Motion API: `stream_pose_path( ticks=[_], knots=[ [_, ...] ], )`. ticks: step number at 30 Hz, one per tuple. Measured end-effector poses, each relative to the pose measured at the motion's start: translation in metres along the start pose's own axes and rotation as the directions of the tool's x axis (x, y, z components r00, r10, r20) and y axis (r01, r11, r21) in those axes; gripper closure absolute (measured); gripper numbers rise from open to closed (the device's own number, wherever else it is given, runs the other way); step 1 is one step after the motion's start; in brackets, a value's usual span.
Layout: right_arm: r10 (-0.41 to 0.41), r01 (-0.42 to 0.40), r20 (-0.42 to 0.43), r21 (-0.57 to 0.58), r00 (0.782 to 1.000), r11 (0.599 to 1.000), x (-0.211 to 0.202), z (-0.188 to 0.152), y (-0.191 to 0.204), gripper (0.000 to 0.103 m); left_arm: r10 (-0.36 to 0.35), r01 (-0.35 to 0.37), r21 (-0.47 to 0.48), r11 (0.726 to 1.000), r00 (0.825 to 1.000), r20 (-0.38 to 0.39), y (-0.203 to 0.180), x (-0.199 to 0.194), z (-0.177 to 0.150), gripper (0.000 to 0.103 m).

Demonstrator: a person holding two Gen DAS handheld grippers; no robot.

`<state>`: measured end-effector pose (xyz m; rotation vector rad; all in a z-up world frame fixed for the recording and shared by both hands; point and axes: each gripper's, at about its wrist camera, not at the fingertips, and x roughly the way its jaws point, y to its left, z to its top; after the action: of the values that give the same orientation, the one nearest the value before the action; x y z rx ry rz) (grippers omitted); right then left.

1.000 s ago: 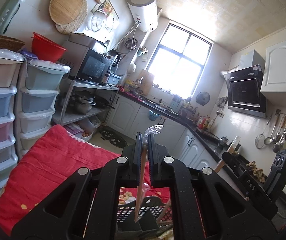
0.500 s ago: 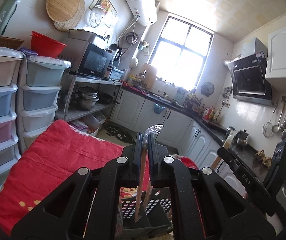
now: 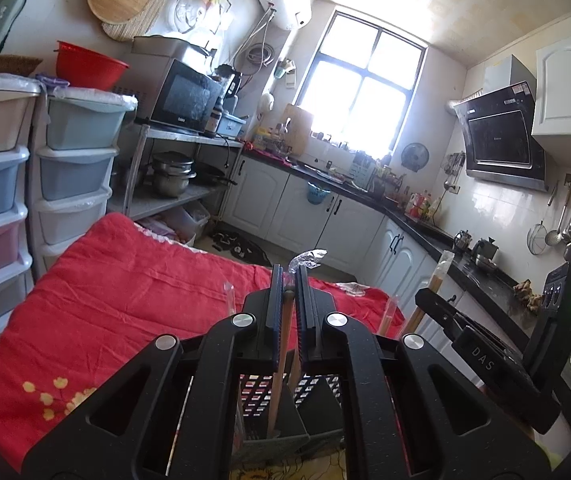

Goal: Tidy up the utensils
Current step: 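Lower the right tool's chopstick into the caddy while the left tool lowers its own, then open the right tool to release its chopstick while the left tool releases its own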

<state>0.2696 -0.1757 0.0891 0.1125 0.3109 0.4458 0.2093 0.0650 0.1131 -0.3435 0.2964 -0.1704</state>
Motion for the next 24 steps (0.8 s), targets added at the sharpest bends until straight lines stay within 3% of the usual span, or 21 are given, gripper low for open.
stream_pose_path(
  ticks=[10, 16, 20, 24],
  knots=[
    [-0.004, 0.005, -0.054, 0.023, 0.999, 1.0, 0.005, -0.006, -0.001, 0.097, -0.004, 0.004, -0.003, 1.0, 0.999, -0.044, 0.0, 0.006, -0.009, 0.098],
    [-0.002, 0.004, -0.07, 0.029, 0.998, 1.0, 0.003, -0.008, -0.002, 0.096, 0.003, -0.004, -0.011, 1.0, 0.999, -0.045, -0.001, 0.0, -0.009, 0.084],
    [-0.005, 0.008, -0.074, 0.035, 0.997, 0.999, -0.001, -0.008, -0.003, 0.082, 0.004, -0.005, -0.013, 1.0, 0.999, -0.045, 0.0, -0.004, -0.008, 0.075],
    [-0.002, 0.005, -0.079, 0.041, 0.997, 0.999, -0.004, -0.008, -0.004, 0.075, 0.002, -0.003, -0.014, 1.0, 0.999, -0.039, 0.0, -0.009, -0.007, 0.065]
  ],
)
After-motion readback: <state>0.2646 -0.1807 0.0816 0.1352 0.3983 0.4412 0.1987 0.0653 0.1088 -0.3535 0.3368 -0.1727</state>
